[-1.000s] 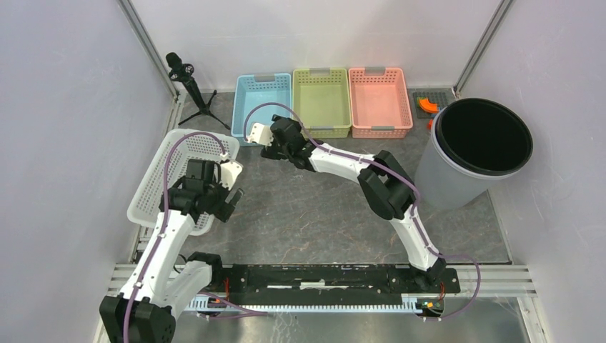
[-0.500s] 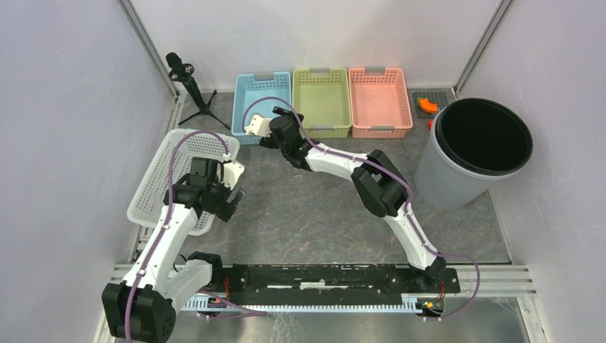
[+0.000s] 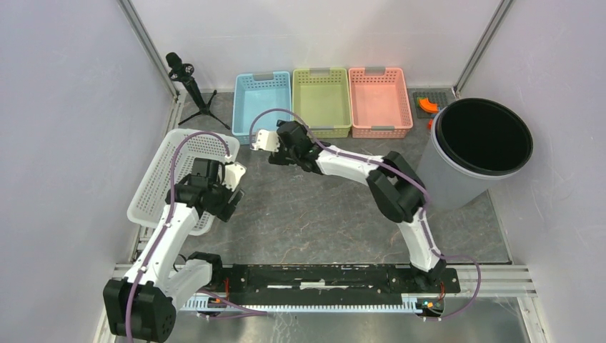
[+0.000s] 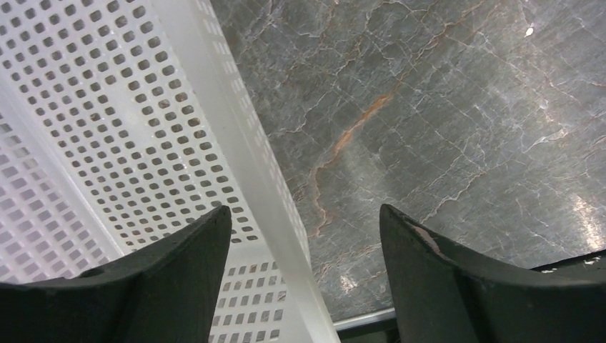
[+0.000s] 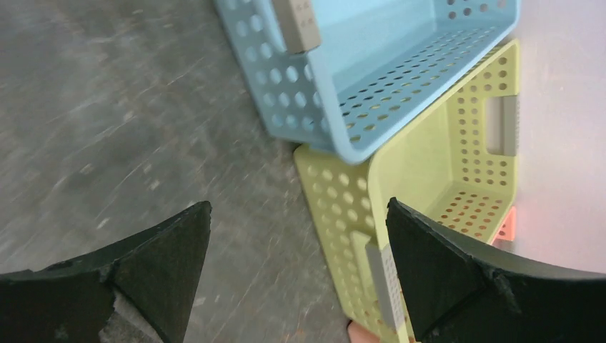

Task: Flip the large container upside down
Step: Adjust the container at the center of the board, then turn the container upside down at the center of the board.

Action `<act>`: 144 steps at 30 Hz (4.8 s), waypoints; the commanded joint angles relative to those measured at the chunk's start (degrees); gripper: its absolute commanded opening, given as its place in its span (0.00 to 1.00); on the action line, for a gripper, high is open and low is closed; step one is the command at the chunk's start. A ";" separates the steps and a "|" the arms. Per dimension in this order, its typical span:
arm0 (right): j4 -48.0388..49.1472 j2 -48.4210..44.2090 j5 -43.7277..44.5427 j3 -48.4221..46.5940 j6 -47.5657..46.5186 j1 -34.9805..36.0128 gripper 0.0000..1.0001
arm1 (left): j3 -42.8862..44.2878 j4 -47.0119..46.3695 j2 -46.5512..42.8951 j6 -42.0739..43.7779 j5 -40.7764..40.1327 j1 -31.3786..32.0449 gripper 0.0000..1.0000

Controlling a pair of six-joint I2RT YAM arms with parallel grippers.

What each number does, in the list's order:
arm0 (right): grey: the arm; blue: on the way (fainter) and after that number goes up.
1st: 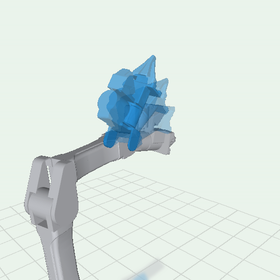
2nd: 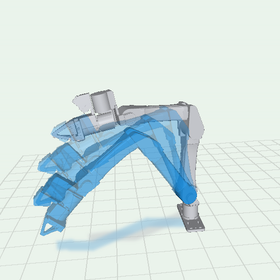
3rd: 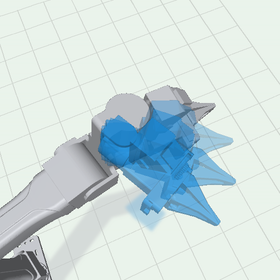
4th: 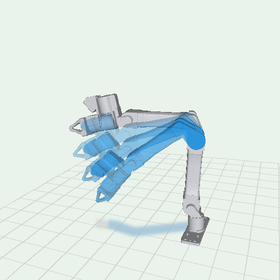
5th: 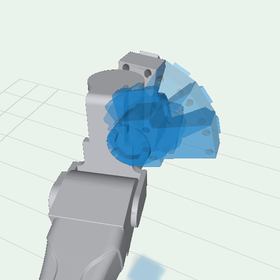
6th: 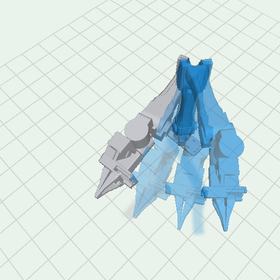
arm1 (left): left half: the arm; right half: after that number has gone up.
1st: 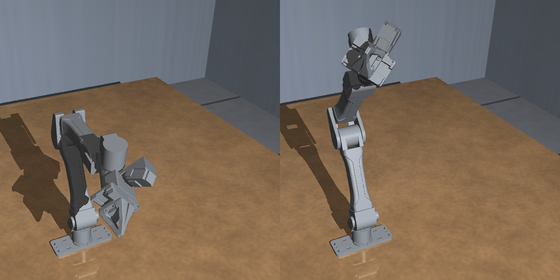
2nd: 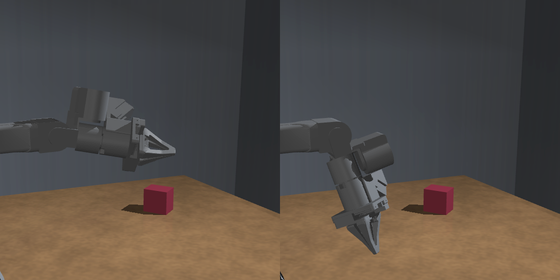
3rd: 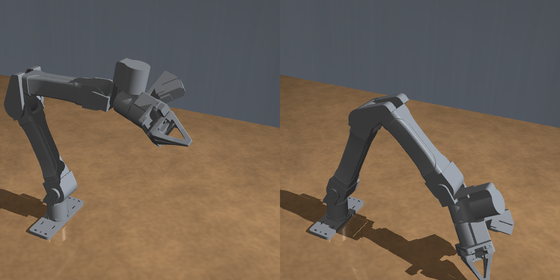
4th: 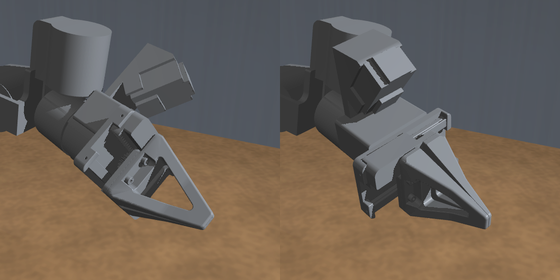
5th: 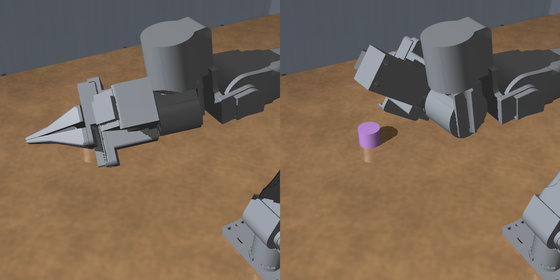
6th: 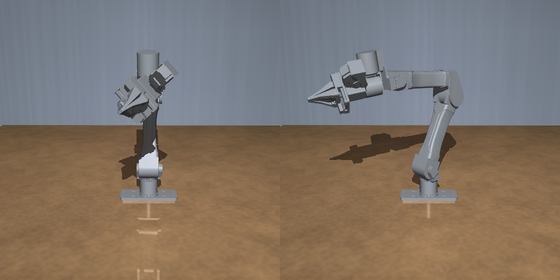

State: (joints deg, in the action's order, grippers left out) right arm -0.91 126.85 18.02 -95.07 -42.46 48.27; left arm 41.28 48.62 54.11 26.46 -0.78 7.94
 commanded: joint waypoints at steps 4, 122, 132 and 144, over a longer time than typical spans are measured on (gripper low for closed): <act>-9.36 -23.06 -12.47 10.61 7.28 0.10 0.98 | -0.74 -2.39 1.27 -0.35 1.72 0.23 0.67; 6.00 -82.74 -59.51 71.55 -7.96 -11.45 0.55 | 15.59 34.44 -12.17 35.07 61.53 1.20 0.02; 6.53 -81.96 -61.88 72.39 -8.17 -11.49 0.45 | 15.59 34.44 -11.85 35.41 62.31 0.59 0.02; 6.62 -81.71 -62.67 72.56 -7.99 -11.53 0.24 | 15.41 34.44 -12.07 35.39 63.21 -0.30 0.02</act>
State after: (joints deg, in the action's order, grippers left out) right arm 3.44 44.99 -43.09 -22.98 -50.74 36.99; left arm 56.18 85.56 42.33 62.85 57.32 8.12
